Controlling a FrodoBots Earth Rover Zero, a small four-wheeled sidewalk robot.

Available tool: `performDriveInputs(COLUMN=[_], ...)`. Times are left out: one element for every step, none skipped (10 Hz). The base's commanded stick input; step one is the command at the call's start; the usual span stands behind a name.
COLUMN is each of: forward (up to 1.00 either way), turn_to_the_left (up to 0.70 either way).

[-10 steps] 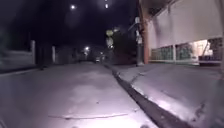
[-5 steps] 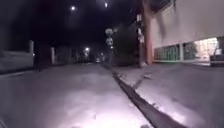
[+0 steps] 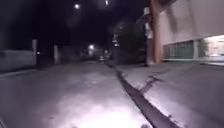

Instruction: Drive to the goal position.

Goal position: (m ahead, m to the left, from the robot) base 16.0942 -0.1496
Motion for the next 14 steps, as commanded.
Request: performDriveInputs(forward=[0.70,0.70,0.70,0.70,0.70,0.70,0.70,0.70,0.70,0.70,0.70,0.70,0.70,0.70], turn_to_the_left=[0.00,0.00,0.00,0.00,0.00,0.00,0.00,0.00,0.00,0.00,0.00,0.00,0.00,0.00])
